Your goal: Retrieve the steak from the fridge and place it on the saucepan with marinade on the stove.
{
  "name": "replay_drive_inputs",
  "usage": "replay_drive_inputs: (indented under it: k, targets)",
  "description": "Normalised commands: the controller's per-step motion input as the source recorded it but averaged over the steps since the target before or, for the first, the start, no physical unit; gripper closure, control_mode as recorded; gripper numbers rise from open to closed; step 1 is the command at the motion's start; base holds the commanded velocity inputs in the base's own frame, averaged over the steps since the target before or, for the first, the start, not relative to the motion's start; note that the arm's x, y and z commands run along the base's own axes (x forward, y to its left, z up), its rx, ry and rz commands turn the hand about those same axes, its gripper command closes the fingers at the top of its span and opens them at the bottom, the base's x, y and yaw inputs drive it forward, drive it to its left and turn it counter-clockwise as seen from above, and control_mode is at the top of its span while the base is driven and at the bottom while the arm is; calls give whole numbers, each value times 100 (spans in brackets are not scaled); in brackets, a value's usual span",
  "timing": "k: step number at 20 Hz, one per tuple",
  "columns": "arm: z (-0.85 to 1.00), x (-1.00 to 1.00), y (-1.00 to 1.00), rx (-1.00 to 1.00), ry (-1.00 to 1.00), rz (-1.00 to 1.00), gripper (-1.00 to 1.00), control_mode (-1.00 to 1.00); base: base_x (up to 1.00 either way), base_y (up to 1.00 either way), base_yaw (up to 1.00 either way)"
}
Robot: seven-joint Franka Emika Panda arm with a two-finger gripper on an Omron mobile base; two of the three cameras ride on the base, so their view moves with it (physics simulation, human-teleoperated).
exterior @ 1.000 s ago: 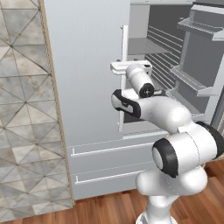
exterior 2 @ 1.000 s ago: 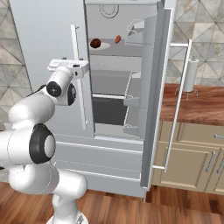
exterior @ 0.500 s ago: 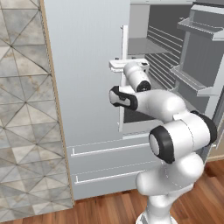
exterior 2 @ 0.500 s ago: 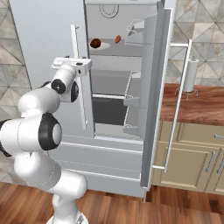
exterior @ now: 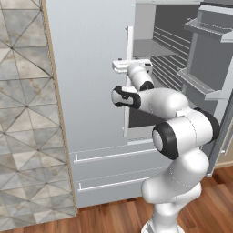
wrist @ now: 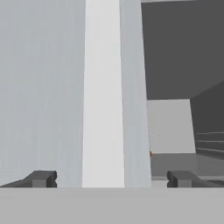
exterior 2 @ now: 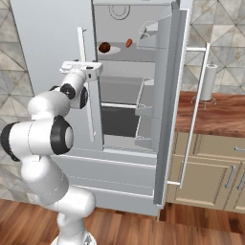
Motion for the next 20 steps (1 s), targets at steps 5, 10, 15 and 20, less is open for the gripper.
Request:
replay_drive_inputs:
  k: [5,10,15,20]
  targets:
    - [0,9,0,0,0,0,-100,-100,0,0,0]
    - [0,0,0,0,0,0,-100,-100,0,0,0]
    - [0,0,0,0,0,0,-100,-100,0,0,0]
    - [0,0,0,0,0,0,100,-100,0,0,0]
